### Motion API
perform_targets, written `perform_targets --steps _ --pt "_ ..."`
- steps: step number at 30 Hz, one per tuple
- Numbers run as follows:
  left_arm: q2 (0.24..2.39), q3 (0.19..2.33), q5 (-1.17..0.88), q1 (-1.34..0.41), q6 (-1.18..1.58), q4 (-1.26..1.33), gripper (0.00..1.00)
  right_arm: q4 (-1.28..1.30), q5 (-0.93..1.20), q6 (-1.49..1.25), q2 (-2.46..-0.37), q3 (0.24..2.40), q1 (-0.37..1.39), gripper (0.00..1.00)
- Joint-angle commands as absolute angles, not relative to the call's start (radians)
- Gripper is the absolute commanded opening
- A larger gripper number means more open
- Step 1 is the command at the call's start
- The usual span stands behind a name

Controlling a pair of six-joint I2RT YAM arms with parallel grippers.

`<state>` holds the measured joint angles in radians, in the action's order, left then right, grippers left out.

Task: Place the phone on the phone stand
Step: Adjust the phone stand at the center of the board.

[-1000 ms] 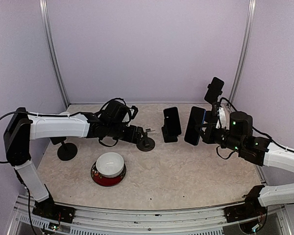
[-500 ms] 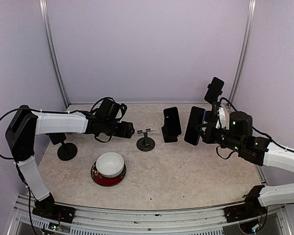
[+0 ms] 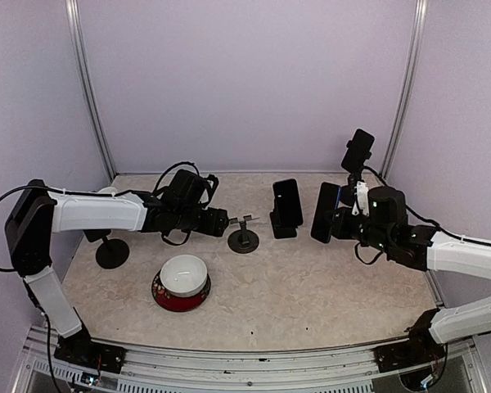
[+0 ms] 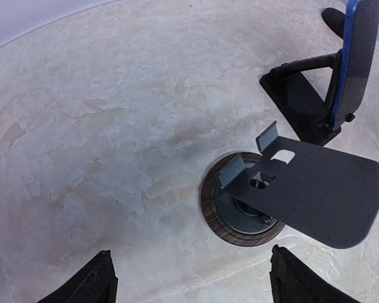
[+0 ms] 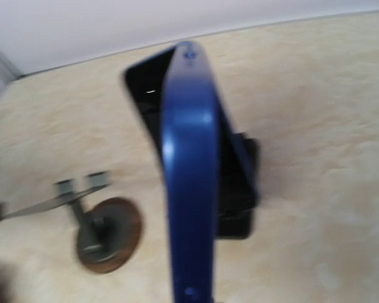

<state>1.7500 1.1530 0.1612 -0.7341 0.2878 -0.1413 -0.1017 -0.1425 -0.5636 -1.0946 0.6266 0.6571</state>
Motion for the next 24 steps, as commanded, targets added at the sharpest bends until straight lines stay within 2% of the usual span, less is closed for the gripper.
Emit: perform_targets --steps 1,11,18,24 --pt "1.674 1.2 0.252 -0.826 0.238 -0.078 0.81 -0.179 -0.27 -0.524 -1.16 0.704 0.619 0.0" --pt "1.901 1.396 -0.053 -0.931 0.308 0.019 0.82 -0.326 -0.102 -0.525 -1.352 0.732 0.462 0.0" --pt "2.08 1.572 -0.073 -0.931 0.344 0.023 0.98 -0.339 -0.08 -0.477 -1.448 0.795 0.431 0.0" --pt "2.192 1.663 -0.009 -0.908 0.399 0.014 0.99 -0.36 -0.013 -0.471 -1.557 0.851 0.406 0.0"
